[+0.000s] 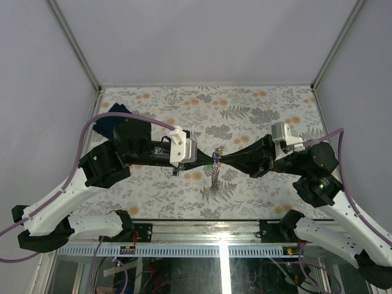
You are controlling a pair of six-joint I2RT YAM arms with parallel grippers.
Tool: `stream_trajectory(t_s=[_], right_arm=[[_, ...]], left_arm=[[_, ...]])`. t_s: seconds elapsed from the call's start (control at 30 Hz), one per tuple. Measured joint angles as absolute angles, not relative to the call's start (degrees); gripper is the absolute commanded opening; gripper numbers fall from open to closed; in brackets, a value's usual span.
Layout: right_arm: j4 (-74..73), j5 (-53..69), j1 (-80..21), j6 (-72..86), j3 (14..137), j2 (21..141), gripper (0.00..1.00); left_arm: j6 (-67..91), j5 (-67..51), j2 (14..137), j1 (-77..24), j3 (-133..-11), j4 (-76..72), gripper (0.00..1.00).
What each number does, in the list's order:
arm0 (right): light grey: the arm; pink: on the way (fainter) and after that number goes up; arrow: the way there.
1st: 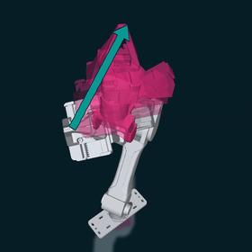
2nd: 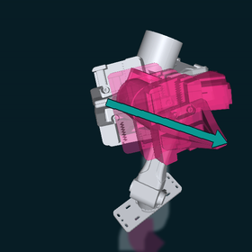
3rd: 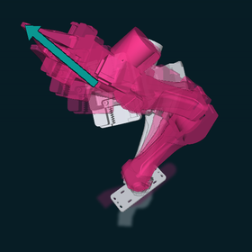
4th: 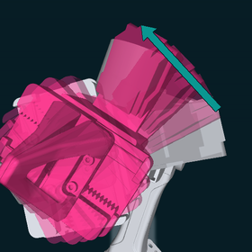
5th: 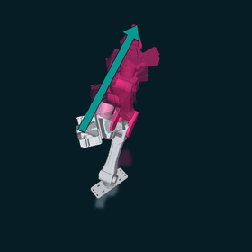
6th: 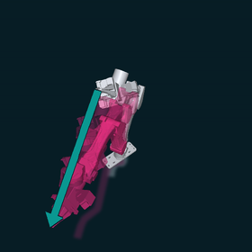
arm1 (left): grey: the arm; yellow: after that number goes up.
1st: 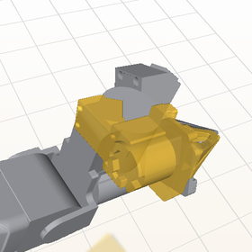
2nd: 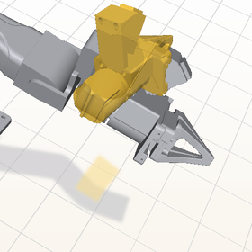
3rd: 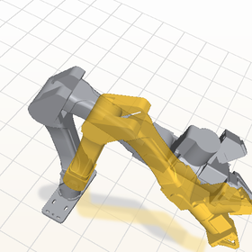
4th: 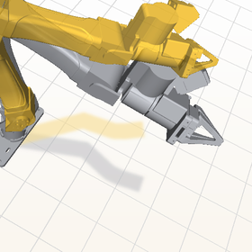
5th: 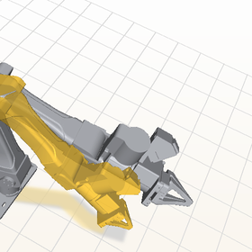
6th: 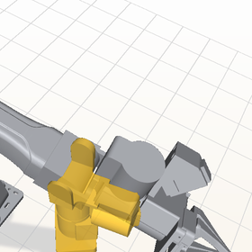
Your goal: Put the keys on the keyring
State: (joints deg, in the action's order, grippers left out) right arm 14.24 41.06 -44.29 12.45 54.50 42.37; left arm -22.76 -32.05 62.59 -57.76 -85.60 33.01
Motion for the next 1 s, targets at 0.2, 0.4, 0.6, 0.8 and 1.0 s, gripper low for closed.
stream_trajectory(t_s=[0.2,0.4,0.6,0.8,1.0], right_arm=[[18.33,39.35,-44.29,15.64,52.97,42.37,0.00],[17.69,36.45,-44.31,16.08,52.99,42.37,0.00],[13.43,34.04,-44.31,15.62,54.28,42.70,0.00],[9.30,33.34,-44.31,14.85,56.31,43.42,0.00],[4.47,33.04,-44.31,13.98,59.27,45.08,0.00]], left_arm=[[-22.72,-31.53,62.13,-57.76,-85.14,31.90,0.00],[-22.74,-29.58,61.73,-57.76,-84.47,30.81,0.00],[-22.76,-27.55,61.80,-57.76,-84.09,30.92,0.00],[-22.79,-26.81,62.11,-57.76,-84.09,31.11,0.00],[-22.81,-26.26,62.24,-57.71,-84.09,31.59,0.00]])
